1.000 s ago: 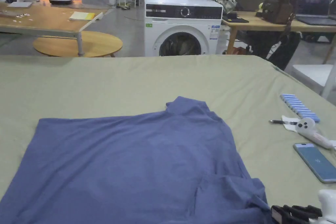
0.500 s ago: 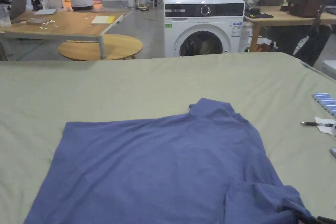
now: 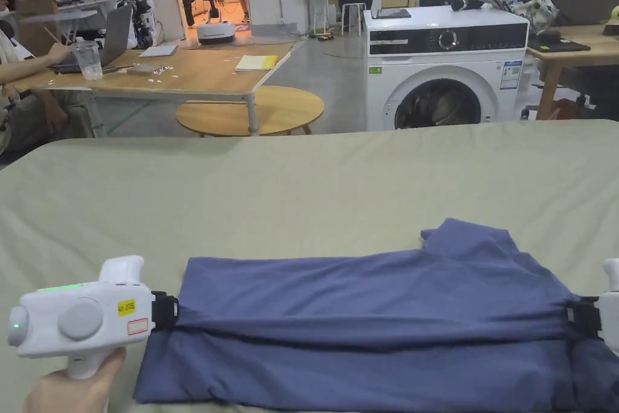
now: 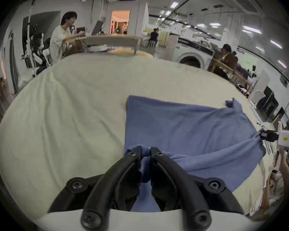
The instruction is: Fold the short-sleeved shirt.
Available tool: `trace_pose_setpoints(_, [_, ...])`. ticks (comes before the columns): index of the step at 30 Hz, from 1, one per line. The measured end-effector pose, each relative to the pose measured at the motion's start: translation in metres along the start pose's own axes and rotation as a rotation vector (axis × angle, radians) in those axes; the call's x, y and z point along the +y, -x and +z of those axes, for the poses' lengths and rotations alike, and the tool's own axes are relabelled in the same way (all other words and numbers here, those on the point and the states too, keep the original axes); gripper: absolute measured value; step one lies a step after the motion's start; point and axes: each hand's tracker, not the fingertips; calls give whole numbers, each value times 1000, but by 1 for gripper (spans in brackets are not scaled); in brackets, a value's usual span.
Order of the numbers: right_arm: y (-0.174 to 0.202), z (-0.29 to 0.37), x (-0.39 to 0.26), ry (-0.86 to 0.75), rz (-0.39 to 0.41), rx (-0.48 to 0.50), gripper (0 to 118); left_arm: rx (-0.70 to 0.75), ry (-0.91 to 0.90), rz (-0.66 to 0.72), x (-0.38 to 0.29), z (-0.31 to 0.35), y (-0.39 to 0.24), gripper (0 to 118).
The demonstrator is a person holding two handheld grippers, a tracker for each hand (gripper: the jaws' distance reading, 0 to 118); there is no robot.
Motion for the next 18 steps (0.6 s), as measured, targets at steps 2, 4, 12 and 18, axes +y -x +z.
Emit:
trace_pose_setpoints(2, [3, -9, -2, 19, 11, -41, 35, 16, 33, 12, -3, -17, 0, 10])
trace_pose_setpoints(4, [4, -7, -7, 0, 24, -67, 55, 25, 6, 27, -8, -25, 8, 53])
trace_pose_setpoints(12, [30, 37, -4, -202, 71, 28, 55, -87, -274, 36, -12, 38, -19, 60])
trace_pose_setpoints(18, [64, 58, -6, -255, 83, 97, 2, -184, -350, -181, -11, 84, -65, 0])
